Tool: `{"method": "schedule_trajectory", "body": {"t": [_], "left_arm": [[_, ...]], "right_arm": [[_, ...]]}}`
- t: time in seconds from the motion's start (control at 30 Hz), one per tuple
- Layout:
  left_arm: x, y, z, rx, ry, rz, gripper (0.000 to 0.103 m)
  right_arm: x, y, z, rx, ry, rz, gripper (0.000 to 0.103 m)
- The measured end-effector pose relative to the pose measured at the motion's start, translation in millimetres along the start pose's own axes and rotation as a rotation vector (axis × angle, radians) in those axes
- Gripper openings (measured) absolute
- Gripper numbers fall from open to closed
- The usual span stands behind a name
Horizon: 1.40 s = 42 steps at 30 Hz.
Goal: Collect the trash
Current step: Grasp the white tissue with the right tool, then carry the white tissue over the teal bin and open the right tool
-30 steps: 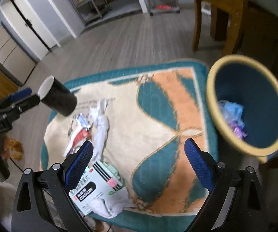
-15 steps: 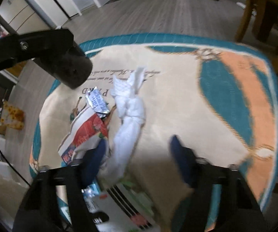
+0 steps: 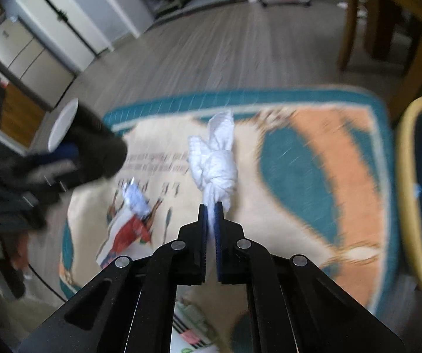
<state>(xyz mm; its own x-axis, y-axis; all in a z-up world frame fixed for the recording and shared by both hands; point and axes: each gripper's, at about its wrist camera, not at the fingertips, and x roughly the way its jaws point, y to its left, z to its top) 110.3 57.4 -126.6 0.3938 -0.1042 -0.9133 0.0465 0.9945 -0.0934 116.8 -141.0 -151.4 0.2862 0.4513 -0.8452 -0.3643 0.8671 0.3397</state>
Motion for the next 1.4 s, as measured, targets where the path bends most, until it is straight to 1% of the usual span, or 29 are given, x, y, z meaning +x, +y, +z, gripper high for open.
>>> {"method": "schedule_trajectory", "body": {"t": [0.1,0.13,0.2,0.27,0.37,0.43,0.5,0.53,0.57,0.6,0.63,0.67,0.7,0.83,0.9,0.97,1.17,1.27,1.37,1.4], "left_arm": [[16,-7,-3,-0.004,0.057,0.010,0.093],[25,-12,-5,0.013,0.087,0.028,0.093],[37,-19,-7,0.046,0.127,0.063,0.092],[50,-22,-10,0.053,0.175,0.092,0.092],[63,-22,-12,0.054,0.230,0.112,0.089],[71,-20,-15,0.045,0.274,0.106,0.089],[75,-15,-17,0.026,0.301,0.099,0.086],[77,-13,-18,0.012,0.311,0.096,0.083],[78,-11,-17,0.000,0.318,0.087,0.077],[80,-10,-16,-0.005,0.322,0.083,0.074],[80,-9,-15,-0.001,0.317,0.088,0.071],[79,-9,-15,0.015,0.308,0.098,0.064],[80,-8,-13,0.027,0.302,0.105,0.062],[75,-10,-6,0.033,0.281,0.092,0.061],[67,-15,-1,0.040,0.252,0.072,0.061],[60,-21,3,0.051,0.221,0.067,0.061],[37,-63,18,0.086,0.125,0.030,0.061],[29,-87,23,0.123,0.092,0.014,0.061],[16,-120,25,0.198,0.046,0.004,0.061],[14,-132,29,0.228,0.017,-0.011,0.061]], "right_arm": [[-18,-10,8,0.001,-0.049,-0.033,0.006],[-22,-14,9,0.007,-0.063,-0.038,0.006],[-26,-20,10,0.030,-0.069,-0.031,0.006],[-26,-25,8,0.046,-0.068,-0.020,0.006],[-29,-28,9,0.047,-0.070,-0.013,0.006],[-34,-30,7,0.046,-0.075,-0.008,0.006],[-36,-31,7,0.051,-0.081,-0.002,0.006],[-37,-32,8,0.055,-0.084,0.002,0.006],[-38,-33,8,0.058,-0.087,0.004,0.006],[-40,-32,8,0.061,-0.090,0.006,0.006],[-41,-33,8,0.062,-0.094,0.009,0.006],[-42,-33,9,0.062,-0.097,0.009,0.006],[-44,-34,9,0.063,-0.101,0.010,0.006],[-50,-33,11,0.058,-0.119,0.017,0.006],[-55,-33,11,0.054,-0.130,0.015,0.006],[-59,-35,11,0.054,-0.139,0.015,0.006],[-97,-51,11,0.088,-0.213,0.005,0.006],[-123,-65,3,0.100,-0.252,-0.023,0.006],[-152,-87,-6,0.126,-0.297,-0.063,0.006],[-164,-97,-10,0.140,-0.315,-0.082,0.006]]}}
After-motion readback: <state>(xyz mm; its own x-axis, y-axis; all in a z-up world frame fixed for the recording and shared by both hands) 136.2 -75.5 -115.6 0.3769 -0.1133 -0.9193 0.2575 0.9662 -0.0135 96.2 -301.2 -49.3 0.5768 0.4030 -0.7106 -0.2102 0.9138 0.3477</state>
